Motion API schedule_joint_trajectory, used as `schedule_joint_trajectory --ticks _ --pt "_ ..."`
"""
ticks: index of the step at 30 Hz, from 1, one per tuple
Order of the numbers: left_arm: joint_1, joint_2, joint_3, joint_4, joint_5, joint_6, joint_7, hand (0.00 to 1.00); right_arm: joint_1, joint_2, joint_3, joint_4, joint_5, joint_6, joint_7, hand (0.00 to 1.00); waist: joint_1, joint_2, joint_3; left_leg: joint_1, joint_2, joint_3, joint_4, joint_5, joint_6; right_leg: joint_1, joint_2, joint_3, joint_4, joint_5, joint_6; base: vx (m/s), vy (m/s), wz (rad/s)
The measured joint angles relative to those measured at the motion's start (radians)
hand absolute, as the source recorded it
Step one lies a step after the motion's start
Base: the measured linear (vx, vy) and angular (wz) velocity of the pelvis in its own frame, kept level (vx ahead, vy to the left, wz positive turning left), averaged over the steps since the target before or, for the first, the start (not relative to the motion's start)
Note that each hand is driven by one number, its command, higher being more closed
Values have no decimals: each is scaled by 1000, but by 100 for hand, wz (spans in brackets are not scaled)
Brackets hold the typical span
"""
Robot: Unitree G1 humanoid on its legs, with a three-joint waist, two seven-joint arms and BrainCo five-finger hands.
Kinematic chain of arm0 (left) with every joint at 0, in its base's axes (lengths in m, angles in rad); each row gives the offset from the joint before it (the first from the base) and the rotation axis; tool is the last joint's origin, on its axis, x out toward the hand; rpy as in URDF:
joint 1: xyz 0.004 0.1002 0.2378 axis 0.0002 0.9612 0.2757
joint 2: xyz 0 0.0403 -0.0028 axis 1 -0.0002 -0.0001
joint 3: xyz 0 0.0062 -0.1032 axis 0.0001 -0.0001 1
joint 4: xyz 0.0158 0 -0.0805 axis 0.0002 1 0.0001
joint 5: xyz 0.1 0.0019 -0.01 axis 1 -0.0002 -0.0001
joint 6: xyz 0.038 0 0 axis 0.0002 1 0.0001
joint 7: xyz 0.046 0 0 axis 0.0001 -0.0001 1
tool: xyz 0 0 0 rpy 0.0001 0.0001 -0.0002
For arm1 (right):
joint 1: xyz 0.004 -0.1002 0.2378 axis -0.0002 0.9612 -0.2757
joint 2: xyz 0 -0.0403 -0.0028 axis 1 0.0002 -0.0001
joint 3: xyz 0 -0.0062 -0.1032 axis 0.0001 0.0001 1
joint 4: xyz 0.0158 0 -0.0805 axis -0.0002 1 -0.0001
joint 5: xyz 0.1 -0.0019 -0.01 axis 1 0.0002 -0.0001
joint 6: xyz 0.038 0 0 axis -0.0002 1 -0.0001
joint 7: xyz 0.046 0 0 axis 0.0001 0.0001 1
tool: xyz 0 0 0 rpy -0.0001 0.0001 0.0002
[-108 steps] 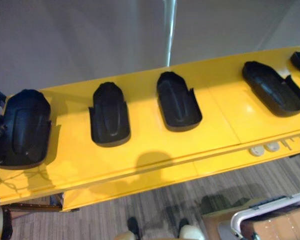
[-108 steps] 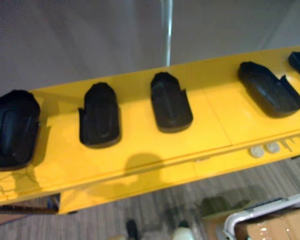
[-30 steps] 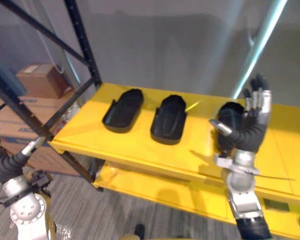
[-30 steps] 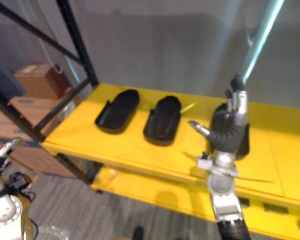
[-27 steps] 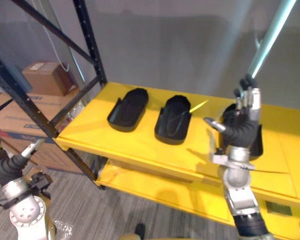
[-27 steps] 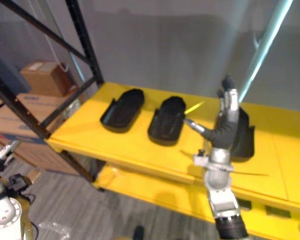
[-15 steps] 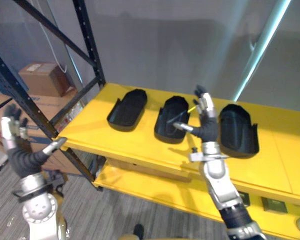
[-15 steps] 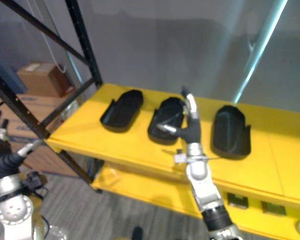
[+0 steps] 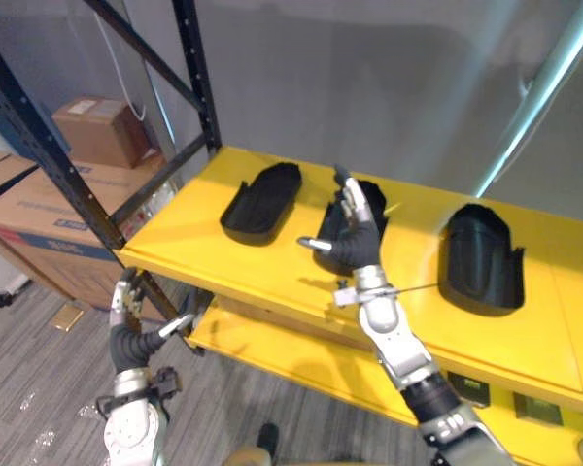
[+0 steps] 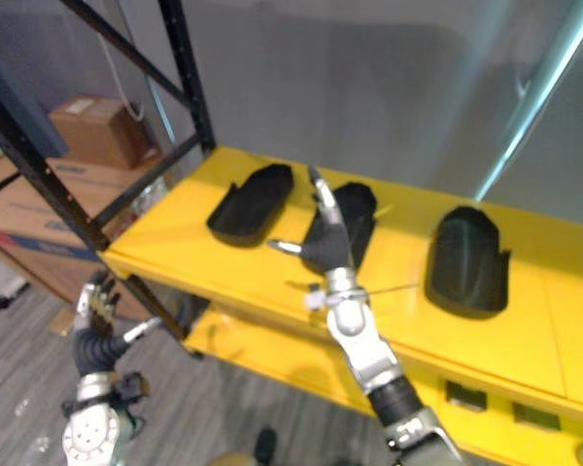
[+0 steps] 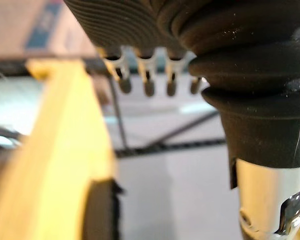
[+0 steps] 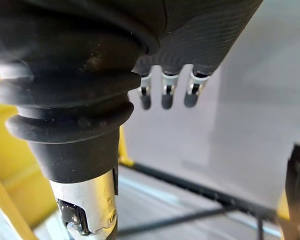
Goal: Walk over and take plastic housings, then place them on the shelf
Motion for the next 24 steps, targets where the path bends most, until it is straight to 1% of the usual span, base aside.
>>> schedule_joint_trajectory --ticks 1,2,4,5,7,9,10,11,12,13,15,16,17,18,19,20,21,23,24 --pt "-2 8 4 -15 -8 -5 -2 0 57 -13 -30 -46 17 -21 15 0 -7 0 0 3 1 15 0 0 0 -7 -3 17 1 0 0 -7 31 -26" --pt "-3 16 4 -21 -9 -5 0 0 88 -21 -49 -71 33 -32 28 0 -20 0 0 3 1 17 0 -1 1 -7 -3 19 1 2 2 16 25 -24" --pt "-13 51 12 -25 -15 -4 11 0 175 -35 -124 -131 76 -69 69 0 -46 -2 0 3 4 39 0 -2 3 -20 -4 43 3 7 8 22 12 -29" --pt "-17 58 21 -25 -29 0 19 0 209 -34 -154 -153 89 -74 83 0 -51 -1 0 3 8 56 0 -3 3 -24 -3 54 2 13 10 14 6 -47" --pt "-33 54 44 -25 -39 11 66 0 313 -27 -206 -200 124 -96 110 0 -82 -3 1 4 15 77 0 -6 0 -38 0 79 0 18 10 19 -7 -36" --pt "-29 31 54 -25 -43 11 97 0 402 4 -236 -218 126 -102 115 0 -94 -3 2 16 21 99 0 -12 -4 -38 2 100 -1 18 9 20 -14 -29" --pt "-21 20 56 -25 -46 11 109 0 431 21 -242 -220 114 -102 105 0 -99 -4 2 21 23 105 0 -15 -5 -38 3 106 -2 18 9 28 -21 -37" --pt "-4 -9 61 -26 -46 11 125 0 487 53 -251 -223 92 -101 78 0 -105 -3 2 29 27 118 0 -19 -6 -38 6 121 -2 17 7 25 -28 -33" --pt "15 -33 60 -26 -50 11 127 0 538 77 -267 -223 64 -96 28 0 -109 -3 3 35 31 127 0 -23 -9 -37 9 131 -3 17 7 20 -29 -25" --pt "23 -46 60 -27 -53 10 127 0 561 88 -283 -223 60 -95 -1 0 -113 -3 3 36 31 127 0 -23 -9 -38 9 131 -3 17 7 7 -21 -12" --pt "64 -72 60 -45 -84 10 126 0 613 119 -380 -200 57 -74 -120 0 -133 -3 3 37 33 130 0 -24 -10 -38 11 134 -4 16 6 -1 -5 -2" --pt "70 -75 60 -48 -86 9 125 0 621 125 -406 -183 56 -74 -146 0 -134 -3 3 39 34 133 0 -25 -10 -38 11 137 -4 16 6 2 -4 -15" --pt "81 -80 60 -55 -87 8 125 0 631 135 -452 -139 61 -71 -190 0 -137 -4 4 46 36 144 0 -29 -11 -38 12 149 -3 17 7 7 4 -27" --pt "89 -83 60 -62 -88 6 124 0 642 141 -486 -89 70 -59 -221 0 -137 -3 7 56 37 156 0 -34 -12 -34 12 160 -3 17 7 7 4 -25" --pt "89 -82 59 -64 -88 4 123 0 643 143 -499 -60 69 -58 -236 0 -141 -1 8 59 37 156 0 -34 -12 -32 12 160 -2 17 7 4 3 -15" --pt "87 -81 59 -66 -88 2 121 0 648 144 -514 -12 68 -57 -251 0 -152 1 9 60 38 156 0 -37 -15 -31 12 161 -2 17 7 -8 1 -3" --pt "86 -80 58 -66 -88 2 110 0 648 144 -529 57 67 -51 -253 0 -159 8 13 63 38 160 0 -41 -11 -31 12 165 -2 17 7 -17 6 -11" --pt "85 -70 42 -66 -90 4 87 0 657 145 -551 183 67 -28 -247 0 -161 21 19 69 41 177 0 -47 -11 -35 13 184 -4 17 7 -16 12 -20" --pt "83 -60 36 -66 -95 5 77 0 665 145 -554 212 67 -20 -238 0 -162 25 18 68 41 176 0 -47 -11 -34 13 184 -4 17 7 10 6 -11"
